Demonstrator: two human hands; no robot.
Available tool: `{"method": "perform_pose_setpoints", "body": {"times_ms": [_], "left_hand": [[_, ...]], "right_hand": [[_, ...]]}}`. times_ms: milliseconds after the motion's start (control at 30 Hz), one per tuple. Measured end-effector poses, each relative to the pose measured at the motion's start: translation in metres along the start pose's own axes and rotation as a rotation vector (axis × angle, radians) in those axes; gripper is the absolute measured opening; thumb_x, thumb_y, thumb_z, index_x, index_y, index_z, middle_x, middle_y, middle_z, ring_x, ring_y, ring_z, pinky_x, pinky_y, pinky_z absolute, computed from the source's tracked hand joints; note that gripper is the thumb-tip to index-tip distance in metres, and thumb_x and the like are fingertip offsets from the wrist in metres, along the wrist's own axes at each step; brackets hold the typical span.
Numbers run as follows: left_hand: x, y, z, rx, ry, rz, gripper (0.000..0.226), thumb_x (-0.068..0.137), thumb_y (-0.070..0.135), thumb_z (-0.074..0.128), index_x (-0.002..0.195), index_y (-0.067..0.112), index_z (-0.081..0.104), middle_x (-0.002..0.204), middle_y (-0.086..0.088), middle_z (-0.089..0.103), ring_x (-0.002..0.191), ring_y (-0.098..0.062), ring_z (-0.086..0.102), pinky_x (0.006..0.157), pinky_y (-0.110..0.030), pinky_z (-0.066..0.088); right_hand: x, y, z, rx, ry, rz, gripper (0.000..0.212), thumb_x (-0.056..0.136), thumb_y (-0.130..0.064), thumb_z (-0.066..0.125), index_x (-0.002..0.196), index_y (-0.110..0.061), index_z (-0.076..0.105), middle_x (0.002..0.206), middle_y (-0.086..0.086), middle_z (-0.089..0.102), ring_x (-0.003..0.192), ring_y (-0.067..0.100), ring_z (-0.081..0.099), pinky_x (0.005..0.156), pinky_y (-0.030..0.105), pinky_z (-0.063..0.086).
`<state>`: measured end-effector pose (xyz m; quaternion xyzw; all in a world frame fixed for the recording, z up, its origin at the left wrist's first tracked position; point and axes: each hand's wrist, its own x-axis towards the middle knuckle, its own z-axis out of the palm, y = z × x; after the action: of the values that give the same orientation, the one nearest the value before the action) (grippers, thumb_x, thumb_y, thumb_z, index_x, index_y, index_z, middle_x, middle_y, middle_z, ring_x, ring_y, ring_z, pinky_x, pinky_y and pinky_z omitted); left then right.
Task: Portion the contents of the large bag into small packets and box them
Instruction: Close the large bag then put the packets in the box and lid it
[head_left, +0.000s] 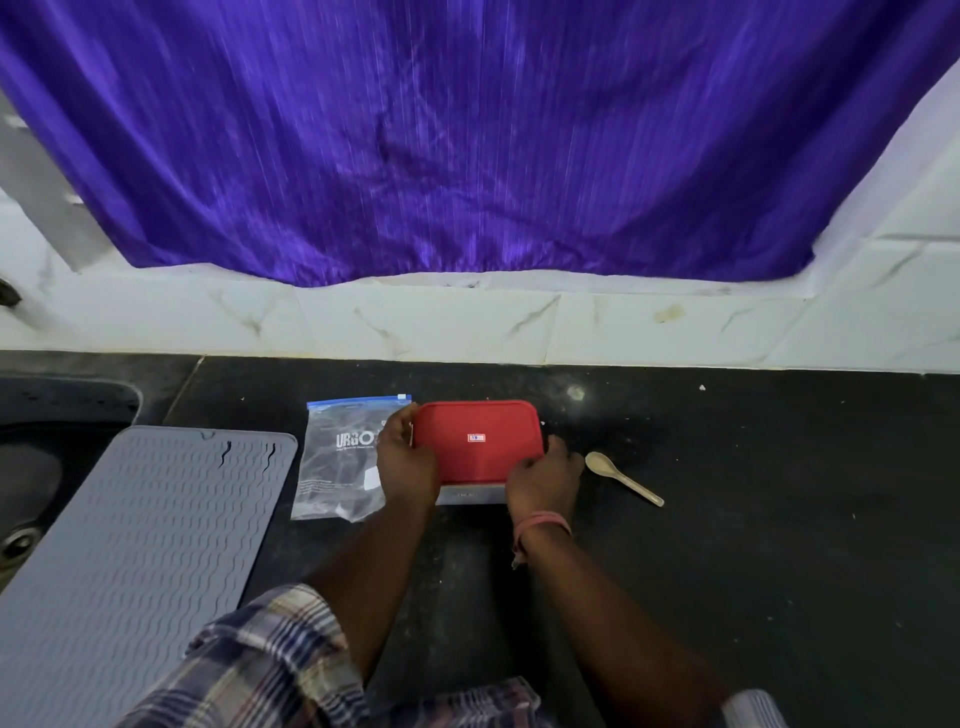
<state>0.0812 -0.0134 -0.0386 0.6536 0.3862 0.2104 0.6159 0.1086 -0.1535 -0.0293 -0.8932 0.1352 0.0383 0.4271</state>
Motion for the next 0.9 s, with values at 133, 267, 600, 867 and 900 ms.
{"method": "perform_pose_setpoints", "body": {"times_ms": [133,267,600,867,900], "left_hand": [[0.006,-0.006,0.004,0.066,-0.014,0.009,0.048,0.085,-0.007,0.05,0.121,0.02,0.068,0.12,-0.001,0.072,0.112,-0.022,0.066,0.099,-0.038,0.053],[0.012,-0.007,0.005,0.138,-0.008,-0.019,0.045,0.09,0.001,0.053,0.128,0.019,0.067,0.122,-0.003,0.072,0.111,-0.025,0.066,0.097,-0.031,0.05],[0.021,0.006,0.015,0.186,-0.023,-0.147,0.042,0.101,0.012,0.043,0.14,0.012,0.056,0.142,-0.01,0.059,0.13,-0.032,0.054,0.111,-0.037,0.038],[0.045,0.005,0.024,0.428,-0.076,-0.223,0.076,0.103,0.063,0.02,0.13,0.005,0.062,0.133,-0.022,0.062,0.123,-0.04,0.057,0.107,-0.044,0.04],[0.048,0.002,0.024,0.46,-0.068,-0.221,0.079,0.101,0.065,0.018,0.131,0.007,0.063,0.134,-0.022,0.061,0.124,-0.04,0.057,0.109,-0.045,0.04]], "right_hand": [[0.0,0.002,0.003,0.046,-0.001,0.022,0.028,0.088,-0.014,0.053,0.115,-0.008,0.06,0.122,0.017,0.05,0.107,0.041,0.058,0.091,0.041,0.046],[0.011,0.0,0.0,0.039,0.029,0.033,0.02,0.09,-0.017,0.053,0.106,-0.009,0.063,0.116,0.015,0.058,0.107,0.037,0.059,0.091,0.041,0.048],[0.055,-0.022,0.009,0.095,-0.175,0.095,0.045,0.083,-0.028,0.041,0.12,-0.019,0.066,0.121,0.005,0.066,0.11,0.031,0.062,0.099,0.047,0.051],[0.071,-0.011,0.019,0.124,-0.18,0.106,0.048,0.103,-0.041,0.032,0.125,-0.011,0.062,0.129,0.019,0.06,0.113,0.038,0.059,0.102,0.048,0.046],[0.074,-0.012,0.018,0.149,-0.197,0.131,0.047,0.103,-0.039,0.033,0.124,-0.009,0.062,0.128,0.02,0.06,0.114,0.038,0.059,0.102,0.047,0.045]]}}
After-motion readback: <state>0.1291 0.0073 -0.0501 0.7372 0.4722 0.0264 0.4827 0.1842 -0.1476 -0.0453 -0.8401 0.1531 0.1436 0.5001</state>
